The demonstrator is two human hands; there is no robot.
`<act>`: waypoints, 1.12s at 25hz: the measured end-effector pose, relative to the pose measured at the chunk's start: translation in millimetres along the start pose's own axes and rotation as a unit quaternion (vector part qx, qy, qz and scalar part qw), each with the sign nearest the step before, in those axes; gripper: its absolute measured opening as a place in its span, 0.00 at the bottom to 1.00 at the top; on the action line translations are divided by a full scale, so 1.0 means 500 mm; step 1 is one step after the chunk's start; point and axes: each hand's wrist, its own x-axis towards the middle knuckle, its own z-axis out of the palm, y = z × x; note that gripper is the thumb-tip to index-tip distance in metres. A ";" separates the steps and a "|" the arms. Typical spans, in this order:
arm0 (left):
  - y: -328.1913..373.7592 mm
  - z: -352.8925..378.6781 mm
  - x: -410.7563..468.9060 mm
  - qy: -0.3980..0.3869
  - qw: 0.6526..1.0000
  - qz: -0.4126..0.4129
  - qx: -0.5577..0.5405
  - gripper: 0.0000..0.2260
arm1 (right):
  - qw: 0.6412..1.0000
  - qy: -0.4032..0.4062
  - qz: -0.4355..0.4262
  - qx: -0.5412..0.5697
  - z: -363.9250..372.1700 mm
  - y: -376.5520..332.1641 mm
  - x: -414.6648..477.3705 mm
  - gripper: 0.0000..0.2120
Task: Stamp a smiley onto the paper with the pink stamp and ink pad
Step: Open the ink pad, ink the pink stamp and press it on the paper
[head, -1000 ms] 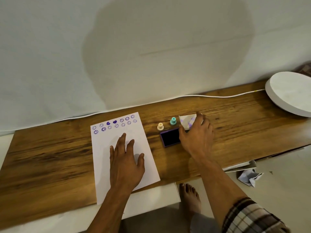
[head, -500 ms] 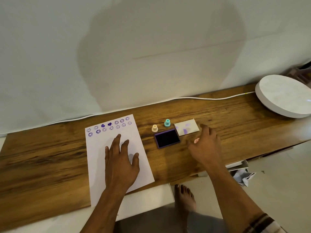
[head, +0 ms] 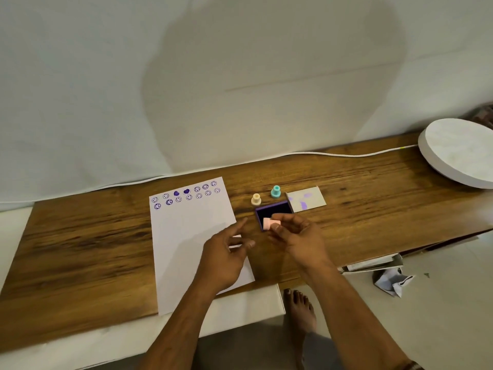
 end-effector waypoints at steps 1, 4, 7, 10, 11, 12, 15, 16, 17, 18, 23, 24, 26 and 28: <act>0.003 0.002 -0.003 -0.005 1.000 0.001 -0.018 0.21 | 1.000 -0.022 -0.003 0.009 0.010 0.003 0.000 0.12; 0.008 -0.007 -0.007 0.022 0.997 -0.006 -0.073 0.18 | 0.997 -0.068 -0.025 0.016 0.027 0.000 -0.001 0.11; 0.006 -0.023 -0.001 0.035 0.993 -0.022 -0.115 0.13 | 0.994 -0.098 -0.037 -0.021 0.038 0.003 0.003 0.10; 0.000 -0.033 0.003 0.044 0.990 -0.030 -0.130 0.12 | 0.990 -0.116 -0.050 -0.065 0.048 0.003 0.010 0.11; -0.003 -0.036 0.003 0.046 0.990 -0.033 -0.127 0.13 | 0.988 -0.124 -0.053 -0.077 0.051 0.002 0.012 0.11; -0.006 -0.037 0.002 0.046 0.991 -0.036 -0.124 0.13 | 0.985 -0.131 -0.059 -0.091 0.053 0.003 0.013 0.11; -0.010 -0.039 0.006 0.047 0.990 -0.044 -0.128 0.13 | 0.980 -0.137 -0.078 -0.121 0.062 0.011 0.012 0.12; -0.010 -0.038 0.008 0.048 0.989 -0.046 -0.134 0.13 | 0.980 -0.132 -0.084 -0.122 0.064 0.014 0.013 0.12; -0.010 -0.037 0.009 0.049 0.987 -0.051 -0.141 0.12 | 0.980 -0.128 -0.090 -0.123 0.066 0.017 0.013 0.12; -0.010 -0.036 0.010 0.048 0.986 -0.058 -0.152 0.12 | 0.979 -0.125 -0.097 -0.126 0.067 0.019 0.014 0.12; -0.012 -0.044 0.014 0.026 0.967 -0.096 -0.235 0.09 | 0.966 -0.118 -0.143 -0.179 0.071 0.024 0.013 0.14; -0.013 -0.047 0.013 0.019 0.957 -0.109 -0.266 0.08 | 0.964 -0.120 -0.153 -0.182 0.073 0.024 0.013 0.15; -0.017 -0.054 0.014 0.006 0.936 -0.137 -0.325 0.07 | 0.960 -0.127 -0.172 -0.180 0.076 0.026 0.013 0.18; -0.024 -0.058 0.017 0.025 0.941 -0.138 -0.308 0.07 | 0.962 -0.109 -0.180 -0.175 0.077 0.026 0.014 0.18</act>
